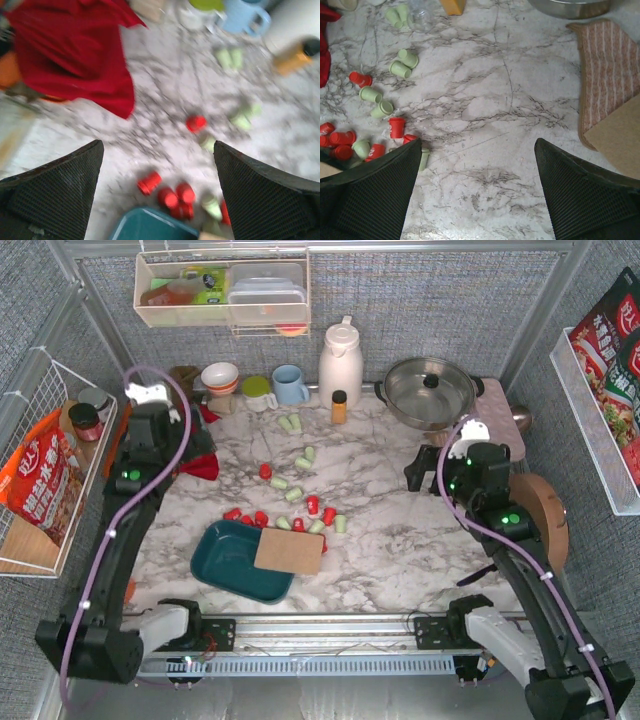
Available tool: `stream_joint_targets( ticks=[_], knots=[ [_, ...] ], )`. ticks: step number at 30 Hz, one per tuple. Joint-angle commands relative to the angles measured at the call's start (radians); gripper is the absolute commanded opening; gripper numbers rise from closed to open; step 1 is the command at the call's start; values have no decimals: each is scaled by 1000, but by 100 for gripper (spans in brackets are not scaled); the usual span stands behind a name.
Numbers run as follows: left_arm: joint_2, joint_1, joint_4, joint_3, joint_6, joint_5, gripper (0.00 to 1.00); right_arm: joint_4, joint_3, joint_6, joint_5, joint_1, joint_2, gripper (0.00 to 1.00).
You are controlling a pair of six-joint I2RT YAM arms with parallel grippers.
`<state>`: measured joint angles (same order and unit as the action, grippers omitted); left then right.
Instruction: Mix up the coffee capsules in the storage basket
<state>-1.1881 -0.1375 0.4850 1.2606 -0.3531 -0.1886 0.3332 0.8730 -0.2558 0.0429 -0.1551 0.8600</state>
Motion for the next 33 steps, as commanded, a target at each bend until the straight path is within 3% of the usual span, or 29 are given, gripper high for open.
stream_joint_targets(
  ticks=[1, 11, 18, 26, 33],
  knots=[
    [138, -66, -66, -162, -58, 183, 99, 24, 25, 62, -78, -81, -4, 99],
    [356, -105, -51, -413, -37, 241, 99, -5, 29, 159, -177, -356, 48, 99],
    [464, -105, -150, -559, -24, 298, 99, -74, 31, 163, -260, -585, 189, 99],
    [528, -105, -192, -620, -11, 299, 99, -215, 20, 12, -287, -770, 359, 99],
    [530, -105, -192, -624, -7, 301, 99, -386, -64, -146, -311, -832, 424, 99]
  ],
)
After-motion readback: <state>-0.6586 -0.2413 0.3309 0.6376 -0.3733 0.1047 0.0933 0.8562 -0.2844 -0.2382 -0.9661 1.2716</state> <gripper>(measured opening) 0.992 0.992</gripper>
